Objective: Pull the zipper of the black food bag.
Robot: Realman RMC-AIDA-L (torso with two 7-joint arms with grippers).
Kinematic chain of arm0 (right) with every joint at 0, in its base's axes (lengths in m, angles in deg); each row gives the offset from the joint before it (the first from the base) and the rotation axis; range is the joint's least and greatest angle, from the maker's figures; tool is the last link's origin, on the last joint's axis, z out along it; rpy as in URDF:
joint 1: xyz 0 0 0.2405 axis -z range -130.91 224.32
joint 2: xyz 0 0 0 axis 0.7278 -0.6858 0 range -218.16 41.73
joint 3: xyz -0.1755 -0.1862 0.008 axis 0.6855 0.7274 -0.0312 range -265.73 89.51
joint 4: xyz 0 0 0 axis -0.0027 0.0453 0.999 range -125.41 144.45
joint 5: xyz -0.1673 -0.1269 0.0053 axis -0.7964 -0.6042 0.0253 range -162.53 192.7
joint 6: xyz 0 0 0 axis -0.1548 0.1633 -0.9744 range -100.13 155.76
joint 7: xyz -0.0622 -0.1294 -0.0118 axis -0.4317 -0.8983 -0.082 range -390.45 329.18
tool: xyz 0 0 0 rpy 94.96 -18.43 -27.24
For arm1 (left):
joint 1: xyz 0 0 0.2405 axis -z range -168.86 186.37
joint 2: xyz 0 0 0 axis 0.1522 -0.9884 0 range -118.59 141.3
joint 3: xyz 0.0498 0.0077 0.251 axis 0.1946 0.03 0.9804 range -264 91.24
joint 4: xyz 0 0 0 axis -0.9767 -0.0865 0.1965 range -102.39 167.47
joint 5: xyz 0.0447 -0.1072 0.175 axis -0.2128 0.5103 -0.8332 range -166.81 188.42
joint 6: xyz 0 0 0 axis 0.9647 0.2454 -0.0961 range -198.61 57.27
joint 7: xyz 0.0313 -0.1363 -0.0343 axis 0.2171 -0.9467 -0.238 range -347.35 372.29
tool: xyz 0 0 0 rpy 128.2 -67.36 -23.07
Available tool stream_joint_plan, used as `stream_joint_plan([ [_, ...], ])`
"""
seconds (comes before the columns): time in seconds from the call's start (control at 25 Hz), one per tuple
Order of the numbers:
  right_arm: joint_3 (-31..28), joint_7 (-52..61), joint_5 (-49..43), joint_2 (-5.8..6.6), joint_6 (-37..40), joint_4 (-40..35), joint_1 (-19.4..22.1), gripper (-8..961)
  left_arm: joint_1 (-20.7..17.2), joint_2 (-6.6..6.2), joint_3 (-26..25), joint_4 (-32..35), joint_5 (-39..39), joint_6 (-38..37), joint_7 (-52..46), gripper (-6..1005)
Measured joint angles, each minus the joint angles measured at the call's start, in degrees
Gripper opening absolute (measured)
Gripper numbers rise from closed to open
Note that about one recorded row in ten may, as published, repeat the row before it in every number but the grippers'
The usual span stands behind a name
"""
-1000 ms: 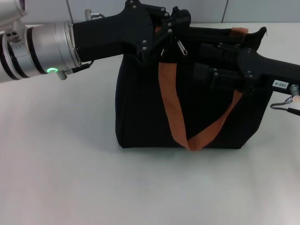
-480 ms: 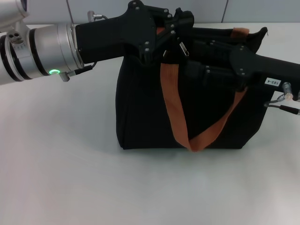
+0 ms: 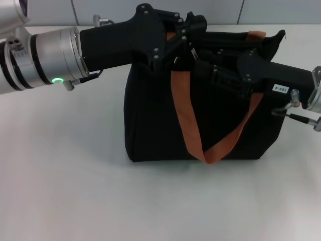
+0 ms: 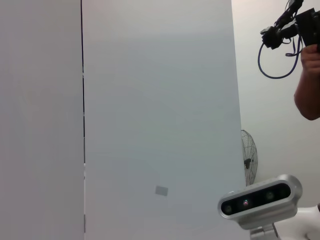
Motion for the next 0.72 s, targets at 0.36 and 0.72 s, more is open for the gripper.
stream_joint_plan([
  [0.36, 0.2, 0.1, 0.6, -0.11, -0.6, 0.6, -0.2, 279, -0.1, -0.04, 0.0, -0.8, 0.0, 0.5, 0.1, 33],
  [0.72, 0.7, 0.8, 0.8, -0.10, -0.8, 0.8, -0.7, 233, -0.3, -0.09, 0.0, -0.8, 0.0, 0.6, 0.8, 35],
])
